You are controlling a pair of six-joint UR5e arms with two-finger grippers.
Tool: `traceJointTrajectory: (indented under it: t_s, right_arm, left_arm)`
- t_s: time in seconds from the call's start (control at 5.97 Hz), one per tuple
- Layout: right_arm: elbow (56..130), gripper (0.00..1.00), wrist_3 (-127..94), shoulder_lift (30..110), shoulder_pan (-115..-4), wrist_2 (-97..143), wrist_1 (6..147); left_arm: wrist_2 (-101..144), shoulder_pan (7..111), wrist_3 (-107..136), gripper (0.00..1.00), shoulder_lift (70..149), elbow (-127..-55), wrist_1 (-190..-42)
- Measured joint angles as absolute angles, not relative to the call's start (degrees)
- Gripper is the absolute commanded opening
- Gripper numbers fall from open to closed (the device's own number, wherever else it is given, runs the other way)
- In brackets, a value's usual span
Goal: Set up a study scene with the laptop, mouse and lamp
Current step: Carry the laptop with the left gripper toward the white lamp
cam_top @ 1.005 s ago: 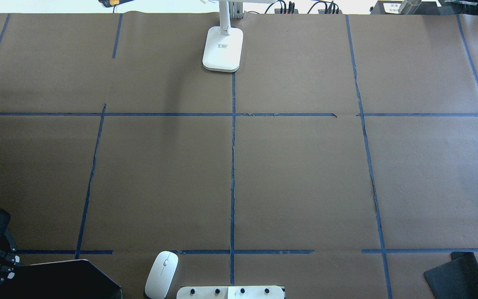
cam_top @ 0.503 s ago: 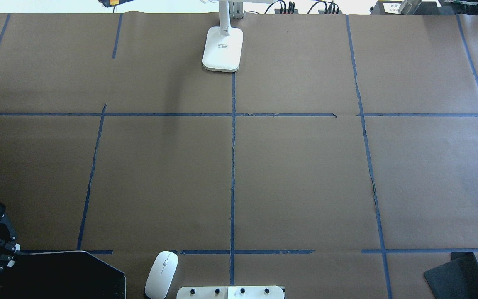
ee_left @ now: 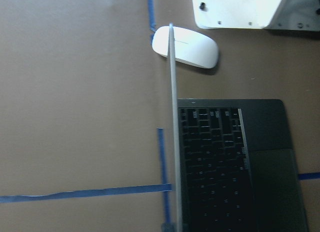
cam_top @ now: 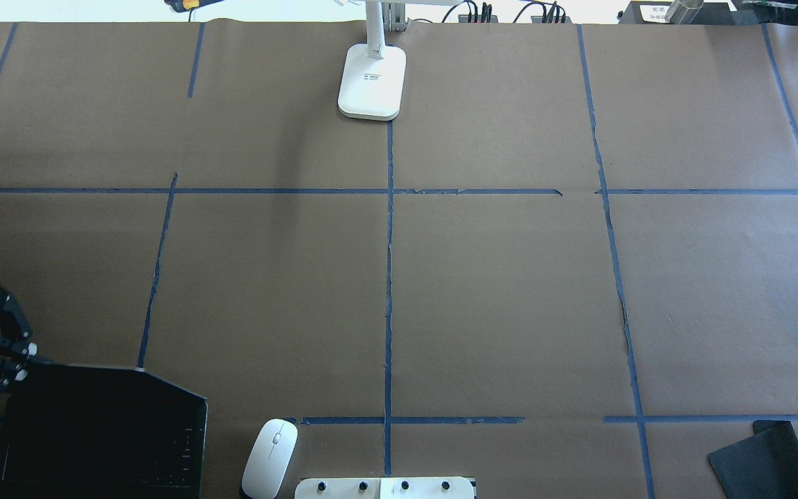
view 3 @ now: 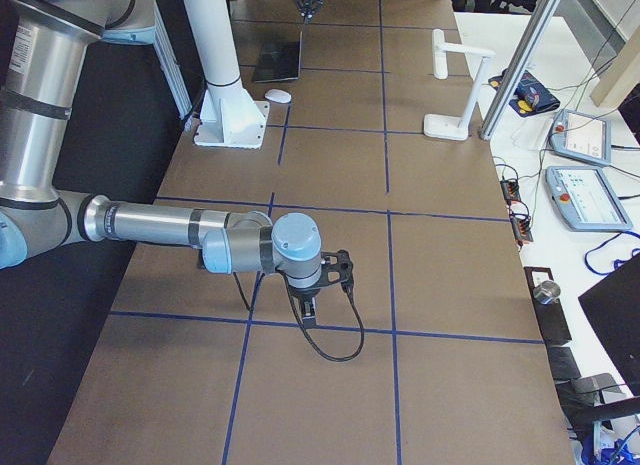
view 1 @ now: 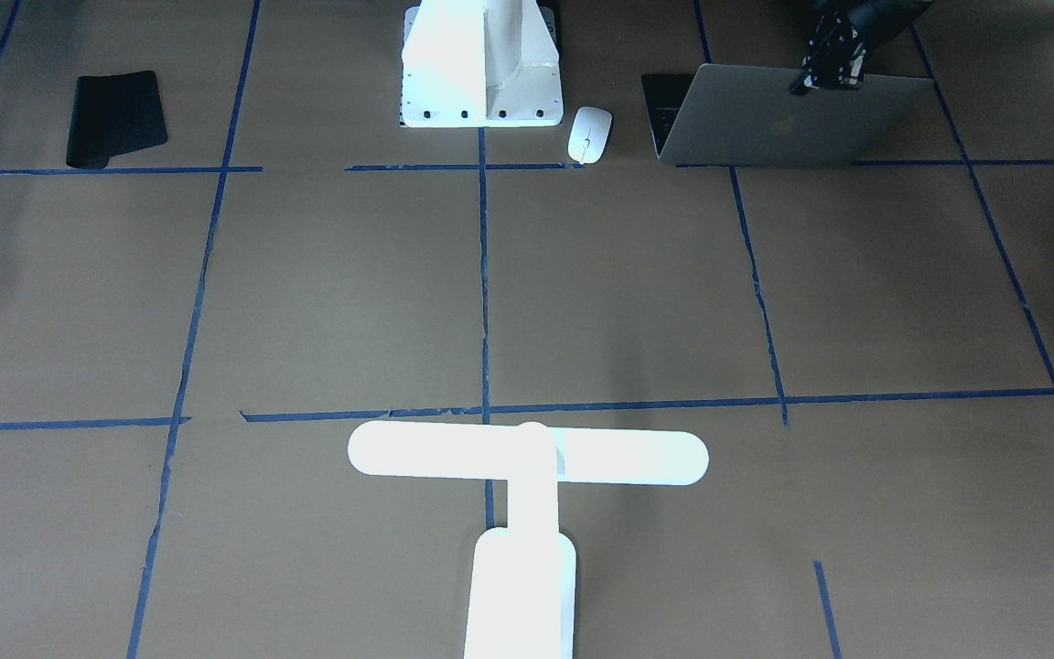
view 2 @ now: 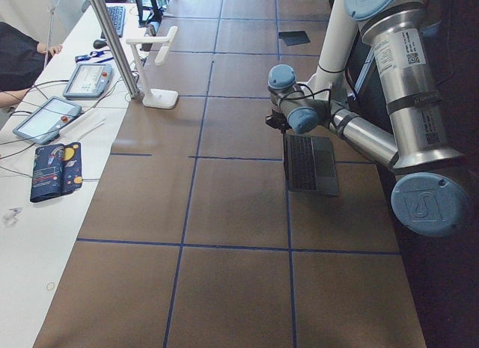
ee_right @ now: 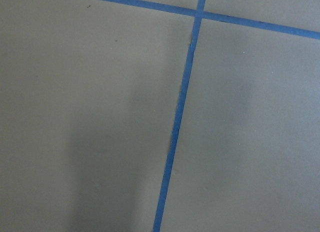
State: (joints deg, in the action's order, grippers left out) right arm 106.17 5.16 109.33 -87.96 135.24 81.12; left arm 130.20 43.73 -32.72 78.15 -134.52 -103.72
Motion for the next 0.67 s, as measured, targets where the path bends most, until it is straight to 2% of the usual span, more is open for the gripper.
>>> traceJointTrajectory:
  t_s: [0.34,0.67]
  right_arm:
    - [106.2,1.0,5.1,109.3,-88.0,135.2,81.0]
    - [106.2,1.0,5.1,109.3,-88.0,135.2,81.0]
  left_arm:
    - [129.8,46.9,-36.1,0.0,92.7,-130.0,-92.8]
    - [129.7,48.3,-36.3,0.0,106.9,-120.3,-89.6]
